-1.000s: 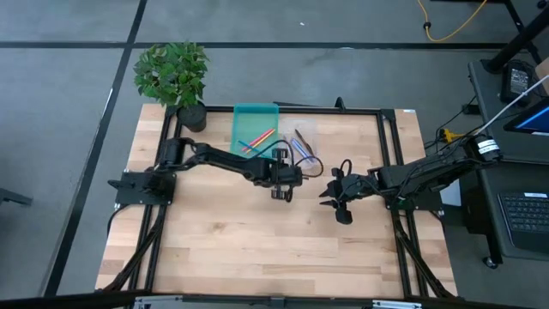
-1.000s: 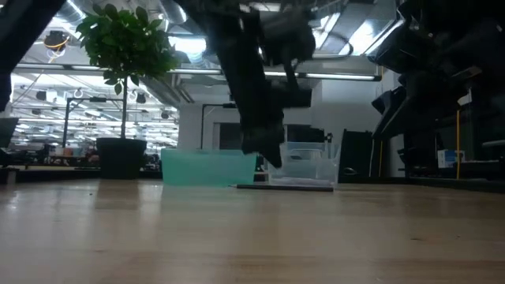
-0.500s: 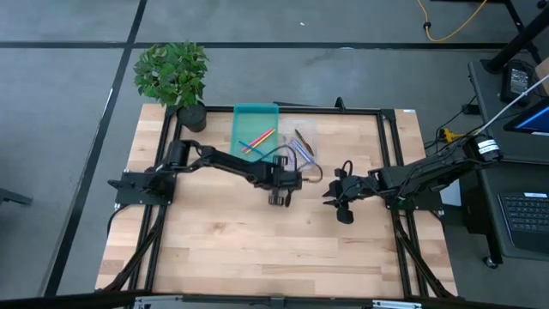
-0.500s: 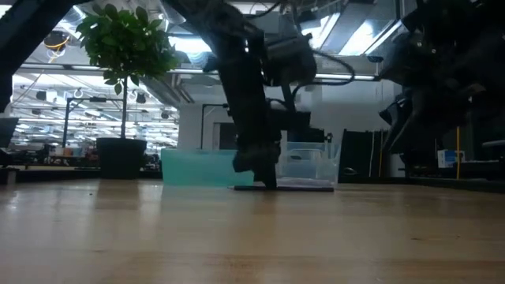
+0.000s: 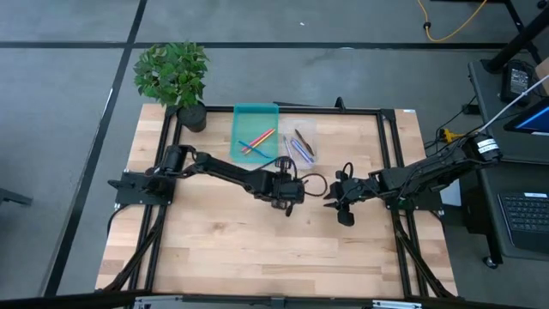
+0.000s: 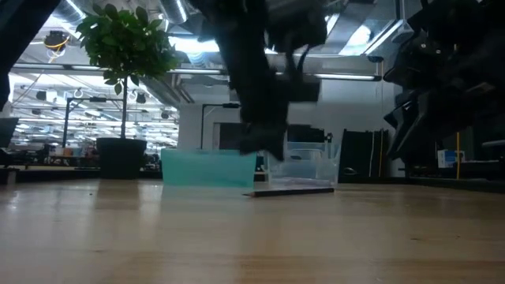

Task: Sort pens & pencils
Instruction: Put the black pencil into the blue bin

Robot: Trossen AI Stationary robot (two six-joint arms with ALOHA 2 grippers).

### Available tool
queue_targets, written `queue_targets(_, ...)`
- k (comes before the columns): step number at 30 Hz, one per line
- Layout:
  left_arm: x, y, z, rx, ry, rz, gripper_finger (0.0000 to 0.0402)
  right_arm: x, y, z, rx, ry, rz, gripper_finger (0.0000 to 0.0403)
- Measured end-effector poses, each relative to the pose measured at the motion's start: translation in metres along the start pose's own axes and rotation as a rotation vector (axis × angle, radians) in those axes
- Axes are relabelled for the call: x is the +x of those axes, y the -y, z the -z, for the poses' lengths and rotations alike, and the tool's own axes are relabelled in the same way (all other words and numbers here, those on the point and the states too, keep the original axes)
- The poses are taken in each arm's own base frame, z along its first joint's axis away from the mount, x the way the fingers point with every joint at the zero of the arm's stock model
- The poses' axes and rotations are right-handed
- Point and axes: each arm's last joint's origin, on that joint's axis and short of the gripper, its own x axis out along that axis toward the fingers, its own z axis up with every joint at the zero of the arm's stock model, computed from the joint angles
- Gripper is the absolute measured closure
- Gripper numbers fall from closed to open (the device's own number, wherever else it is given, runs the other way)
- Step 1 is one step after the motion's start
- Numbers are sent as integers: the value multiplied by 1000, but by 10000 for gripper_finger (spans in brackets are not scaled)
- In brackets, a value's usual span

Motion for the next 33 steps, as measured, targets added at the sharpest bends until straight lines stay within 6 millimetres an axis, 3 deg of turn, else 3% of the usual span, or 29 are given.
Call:
queue_targets(3, -15, -5, -11, -74, 39, 13, 400, 0, 0, 0, -8, 7, 9, 283)
queue_targets(7, -31, -8, -21, -204, 46, 156, 400, 0, 0, 0, -11, 6, 10, 283)
queue_targets(12, -47, 7, -29, -231, 96, 275, 396, 0, 0, 0, -14, 7, 12, 283)
queue_targets(17, -56, 20, -30, -243, 103, 291, 359, 0, -3, 0, -23, 5, 2, 283)
queue_targets(25, -59, 23, -31, -332, 104, 288, 286, -1, -9, 2, -33, 3, -20, 283)
queue_targets(33, -36, -6, -28, -574, 38, 366, 283, -1, -9, 2, -19, 3, -20, 283)
